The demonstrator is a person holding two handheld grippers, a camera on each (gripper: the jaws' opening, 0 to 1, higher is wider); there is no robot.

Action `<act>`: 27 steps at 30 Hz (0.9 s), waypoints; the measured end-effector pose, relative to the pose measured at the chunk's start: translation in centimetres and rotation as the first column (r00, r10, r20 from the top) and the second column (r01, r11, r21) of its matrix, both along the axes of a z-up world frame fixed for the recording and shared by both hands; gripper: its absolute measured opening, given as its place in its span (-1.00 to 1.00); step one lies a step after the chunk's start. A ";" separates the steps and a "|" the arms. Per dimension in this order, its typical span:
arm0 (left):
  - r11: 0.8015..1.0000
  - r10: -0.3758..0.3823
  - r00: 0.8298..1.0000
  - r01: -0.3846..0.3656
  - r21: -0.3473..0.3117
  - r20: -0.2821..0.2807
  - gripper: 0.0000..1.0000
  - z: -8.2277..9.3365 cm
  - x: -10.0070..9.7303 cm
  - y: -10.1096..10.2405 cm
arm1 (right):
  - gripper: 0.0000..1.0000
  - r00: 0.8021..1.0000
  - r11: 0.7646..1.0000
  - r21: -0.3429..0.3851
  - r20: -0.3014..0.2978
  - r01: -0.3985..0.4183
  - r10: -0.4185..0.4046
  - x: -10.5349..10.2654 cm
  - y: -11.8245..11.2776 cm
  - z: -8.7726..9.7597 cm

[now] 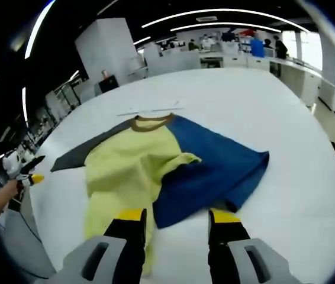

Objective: Fold the garment on the visible template until the final outline fits inside the template.

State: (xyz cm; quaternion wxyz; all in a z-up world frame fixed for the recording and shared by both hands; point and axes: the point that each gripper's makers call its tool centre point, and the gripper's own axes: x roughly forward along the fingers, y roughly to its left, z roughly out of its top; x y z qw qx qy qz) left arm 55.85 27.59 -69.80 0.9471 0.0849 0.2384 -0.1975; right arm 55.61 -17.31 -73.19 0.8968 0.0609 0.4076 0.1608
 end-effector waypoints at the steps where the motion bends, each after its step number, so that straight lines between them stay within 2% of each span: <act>1: 1.000 -0.011 1.000 0.011 -0.003 0.001 0.98 0.1 -0.1 -0.3 | -0.29 1.000 1.000 -0.003 -0.001 0.002 -0.002 -0.1 0.0 -0.2; 5: 0.998 -0.036 0.999 0.038 -0.055 0.029 0.98 1.3 -0.6 -1.8 | -0.37 1.000 1.000 -0.020 0.003 0.002 -0.002 -0.3 0.1 -1.0; 9: 0.996 -0.047 0.998 0.050 -0.079 0.037 0.98 1.8 -1.0 -2.4 | -0.48 1.000 0.999 -0.039 0.024 0.000 0.001 0.0 0.0 -1.9; 14: 0.994 -0.074 0.996 0.077 -0.076 0.043 0.98 2.2 -2.0 -3.3 | -0.62 1.000 0.999 -0.049 0.028 0.000 0.001 0.2 -0.1 -3.1; 16: 0.992 -0.089 0.995 0.092 -0.082 0.039 0.98 2.2 -2.5 -3.7 | -0.62 1.000 0.999 -0.050 0.024 -0.001 0.002 0.2 0.0 -3.5; 17: 0.992 -0.097 0.995 0.100 -0.077 0.034 0.98 2.1 -2.7 -3.9 | -0.64 0.999 0.999 -0.044 0.045 0.006 -0.004 0.5 0.1 -3.4; 20: 0.992 -0.112 0.993 0.114 -0.059 0.035 0.98 2.1 -3.2 -4.3 | -0.70 0.998 0.999 -0.035 0.057 0.012 -0.010 0.8 0.3 -3.6; 25: 0.990 -0.119 0.992 0.121 -0.067 0.035 0.98 2.0 -3.6 -4.6 | -0.99 0.996 0.998 -0.068 0.086 0.009 -0.004 1.1 0.5 -3.7; 27: 0.990 -0.118 0.993 0.120 -0.067 0.031 0.98 1.8 -3.8 -4.6 | -1.00 0.996 0.998 -0.065 0.090 0.013 -0.007 1.3 0.3 -3.8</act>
